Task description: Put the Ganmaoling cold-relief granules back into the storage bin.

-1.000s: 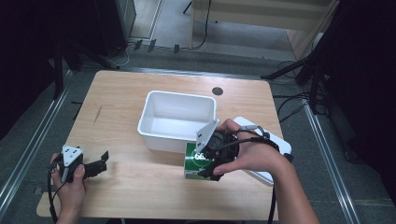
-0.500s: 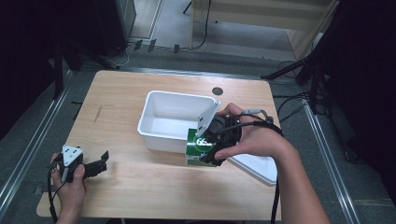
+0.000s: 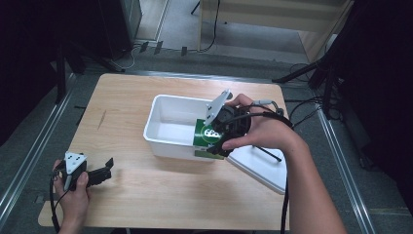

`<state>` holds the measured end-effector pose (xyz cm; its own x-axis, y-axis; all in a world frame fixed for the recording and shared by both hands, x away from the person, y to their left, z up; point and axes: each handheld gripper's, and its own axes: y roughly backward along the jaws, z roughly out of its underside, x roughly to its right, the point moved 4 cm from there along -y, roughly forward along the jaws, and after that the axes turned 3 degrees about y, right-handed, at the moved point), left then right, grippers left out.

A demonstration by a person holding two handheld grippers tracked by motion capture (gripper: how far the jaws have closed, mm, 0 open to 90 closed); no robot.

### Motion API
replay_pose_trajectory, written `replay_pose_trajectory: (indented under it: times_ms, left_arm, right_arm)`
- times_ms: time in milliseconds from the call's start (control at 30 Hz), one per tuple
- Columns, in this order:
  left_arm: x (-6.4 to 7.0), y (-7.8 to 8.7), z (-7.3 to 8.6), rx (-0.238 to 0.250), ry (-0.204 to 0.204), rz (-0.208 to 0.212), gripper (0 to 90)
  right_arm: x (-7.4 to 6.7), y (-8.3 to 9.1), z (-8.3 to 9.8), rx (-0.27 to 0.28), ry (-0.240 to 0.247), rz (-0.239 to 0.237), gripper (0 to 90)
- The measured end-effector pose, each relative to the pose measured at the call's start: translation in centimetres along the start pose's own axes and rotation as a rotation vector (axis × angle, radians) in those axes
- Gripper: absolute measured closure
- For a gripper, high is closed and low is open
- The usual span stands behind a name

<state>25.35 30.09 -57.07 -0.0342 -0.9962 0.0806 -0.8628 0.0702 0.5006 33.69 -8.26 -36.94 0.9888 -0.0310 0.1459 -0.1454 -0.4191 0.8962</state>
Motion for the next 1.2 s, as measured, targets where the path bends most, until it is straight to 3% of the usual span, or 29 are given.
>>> replay_pose_trajectory:
  times_ms: [500,933,1200]
  left_arm:
    - [0.0,0.0,0.0,0.003,0.006,0.006,0.0]
    - [0.0,0.0,0.0,0.005,0.008,0.007,0.0]
    - [0.0,0.0,0.0,0.006,0.007,0.008,0.0]
  right_arm:
    - [3.7,-0.6,-0.6,0.005,-0.002,0.049,15.6]
    - [5.9,-2.6,-0.7,0.005,-0.031,0.062,15.6]
    - [6.5,-4.3,-0.5,-0.02,0.021,0.104,15.5]
